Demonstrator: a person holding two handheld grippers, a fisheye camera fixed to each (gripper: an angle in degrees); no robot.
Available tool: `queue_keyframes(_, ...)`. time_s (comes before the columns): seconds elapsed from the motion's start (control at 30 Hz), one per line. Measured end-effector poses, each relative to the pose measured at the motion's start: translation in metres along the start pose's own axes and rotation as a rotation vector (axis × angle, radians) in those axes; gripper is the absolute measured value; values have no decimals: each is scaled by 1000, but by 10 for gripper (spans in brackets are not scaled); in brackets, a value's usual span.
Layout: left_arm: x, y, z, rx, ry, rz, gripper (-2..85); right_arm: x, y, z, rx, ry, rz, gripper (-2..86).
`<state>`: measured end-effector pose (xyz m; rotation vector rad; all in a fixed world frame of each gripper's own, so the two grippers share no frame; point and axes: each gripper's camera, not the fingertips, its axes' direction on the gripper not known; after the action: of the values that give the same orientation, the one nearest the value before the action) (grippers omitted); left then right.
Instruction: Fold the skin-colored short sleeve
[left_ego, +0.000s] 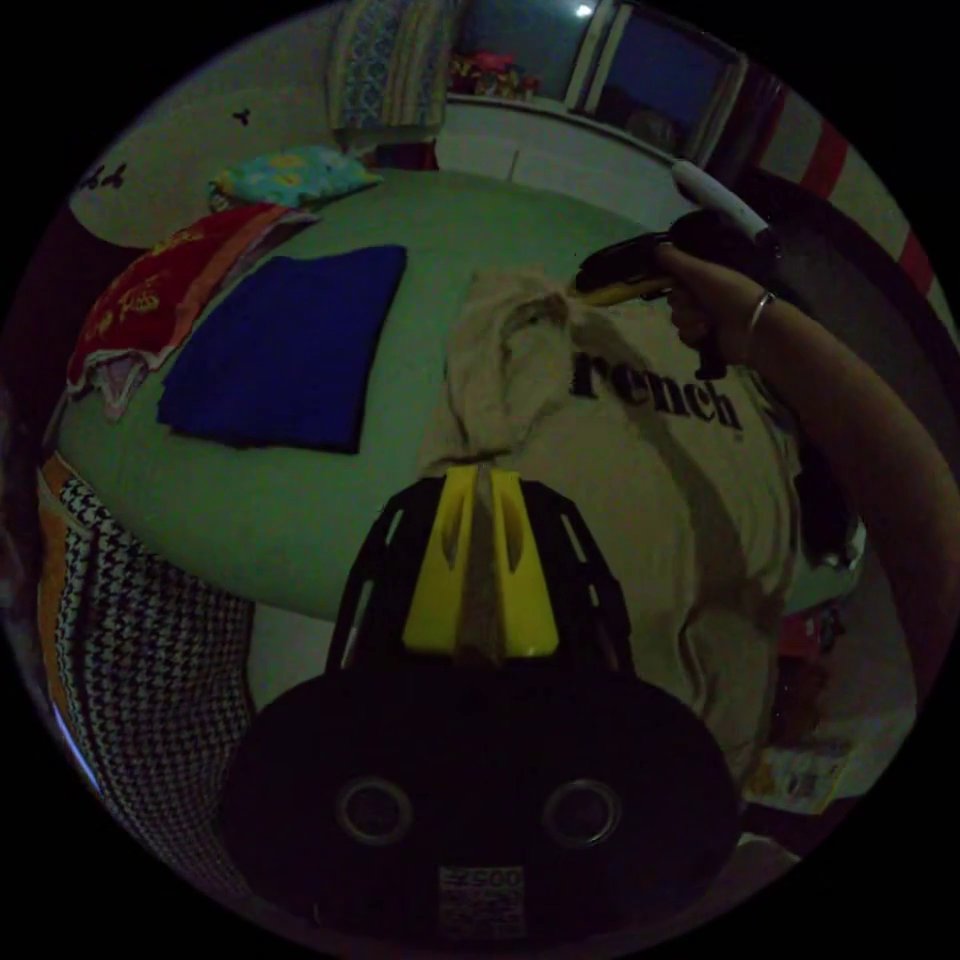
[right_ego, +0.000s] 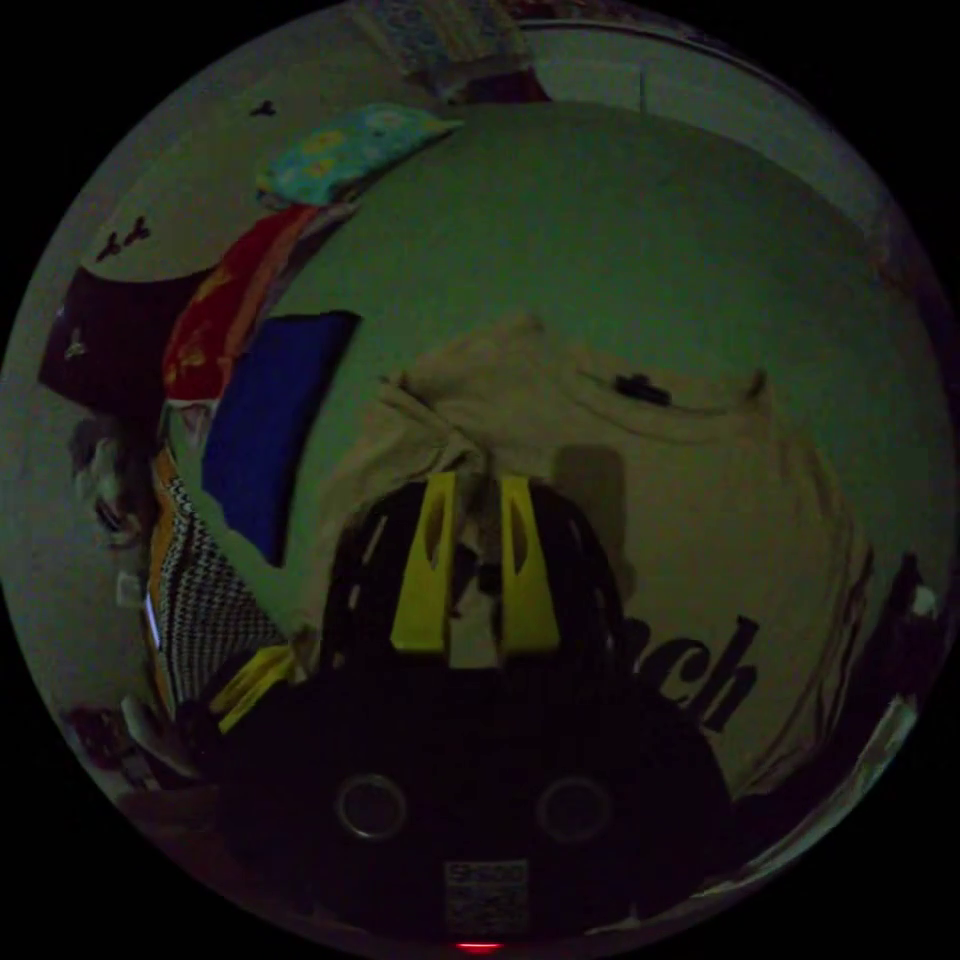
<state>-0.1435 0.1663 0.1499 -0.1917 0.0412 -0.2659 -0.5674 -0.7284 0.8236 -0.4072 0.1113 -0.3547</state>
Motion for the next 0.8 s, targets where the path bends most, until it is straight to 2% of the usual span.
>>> queue_keyframes(0.23,-2,-13,14,19,5,-58,68,3,1,-28,53,-100,-130,73)
queue_keyframes(0.43,0,-34,35,19,21,-88,79,-14,-5,-19,3,-160,-267,31)
queue_keyframes(0.5,4,-38,42,16,25,-82,79,-18,-1,-8,-44,-122,-312,3)
queue_keyframes(0.73,23,-44,62,-1,54,-44,76,0,29,-10,-224,106,-372,-12)
queue_keyframes(0.8,26,-43,63,-1,55,-42,76,7,41,-21,-269,252,-403,-12)
